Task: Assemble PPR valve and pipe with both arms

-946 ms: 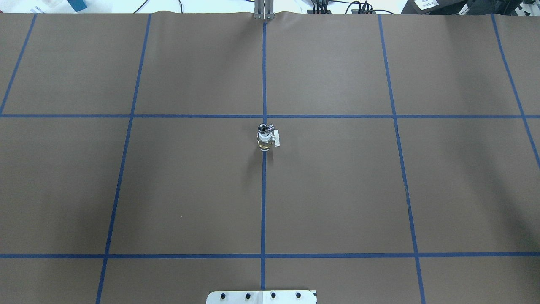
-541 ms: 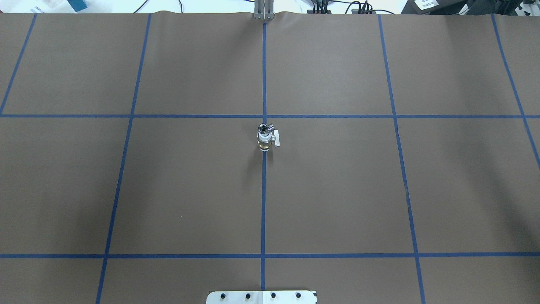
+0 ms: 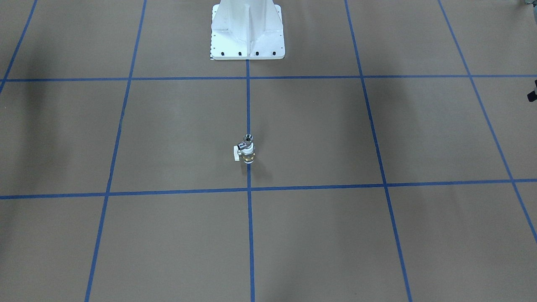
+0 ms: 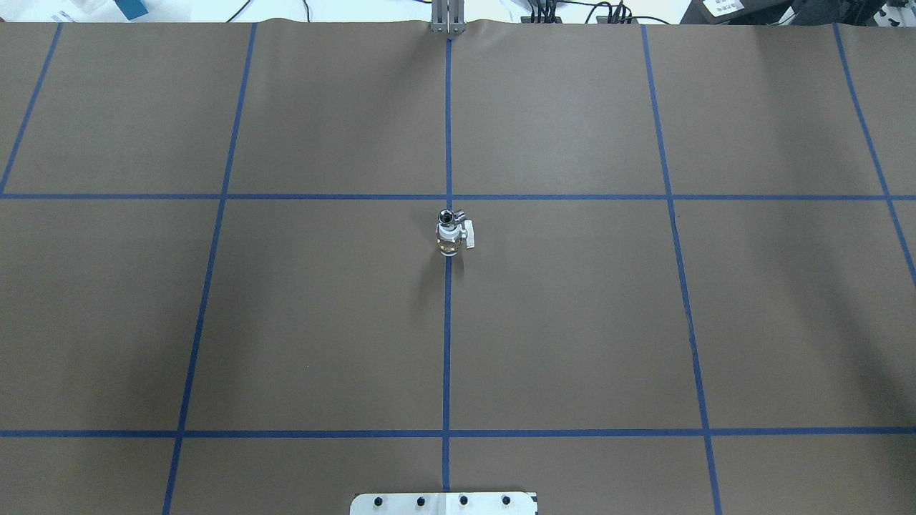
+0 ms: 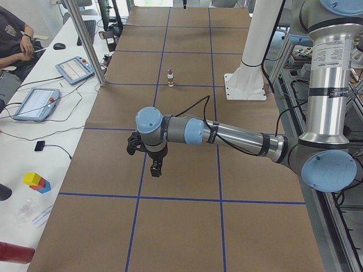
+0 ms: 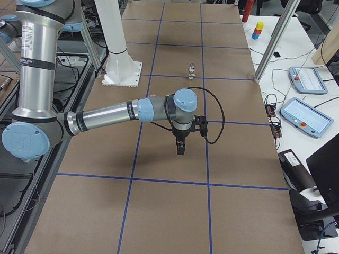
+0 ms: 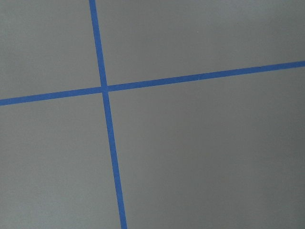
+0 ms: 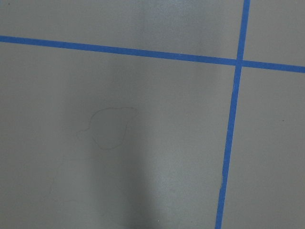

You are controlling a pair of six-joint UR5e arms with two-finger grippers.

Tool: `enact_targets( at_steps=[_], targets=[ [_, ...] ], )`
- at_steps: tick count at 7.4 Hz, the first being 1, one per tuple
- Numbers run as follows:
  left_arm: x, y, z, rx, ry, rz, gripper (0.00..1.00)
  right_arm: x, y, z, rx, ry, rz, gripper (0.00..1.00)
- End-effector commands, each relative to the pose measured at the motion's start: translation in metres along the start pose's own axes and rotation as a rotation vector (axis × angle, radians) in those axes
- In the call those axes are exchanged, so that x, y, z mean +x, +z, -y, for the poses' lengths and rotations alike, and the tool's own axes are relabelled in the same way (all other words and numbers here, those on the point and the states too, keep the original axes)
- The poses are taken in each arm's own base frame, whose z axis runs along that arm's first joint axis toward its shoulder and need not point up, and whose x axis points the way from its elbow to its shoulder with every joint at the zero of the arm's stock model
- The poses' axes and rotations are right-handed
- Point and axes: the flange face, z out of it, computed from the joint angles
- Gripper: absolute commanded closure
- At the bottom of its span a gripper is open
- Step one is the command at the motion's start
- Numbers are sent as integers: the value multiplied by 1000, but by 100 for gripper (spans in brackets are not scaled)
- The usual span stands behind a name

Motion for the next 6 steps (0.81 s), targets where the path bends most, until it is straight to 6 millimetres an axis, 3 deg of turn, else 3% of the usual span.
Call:
enact_targets(
  at_steps=[1,6],
  targets=[
    [0,0,0,0,-2,2,0,-2,-2,1,4,-6,1,0],
    [5,-6,-4,11,7,1,0,-3,-3,1,7,-10,2,0]
  ],
)
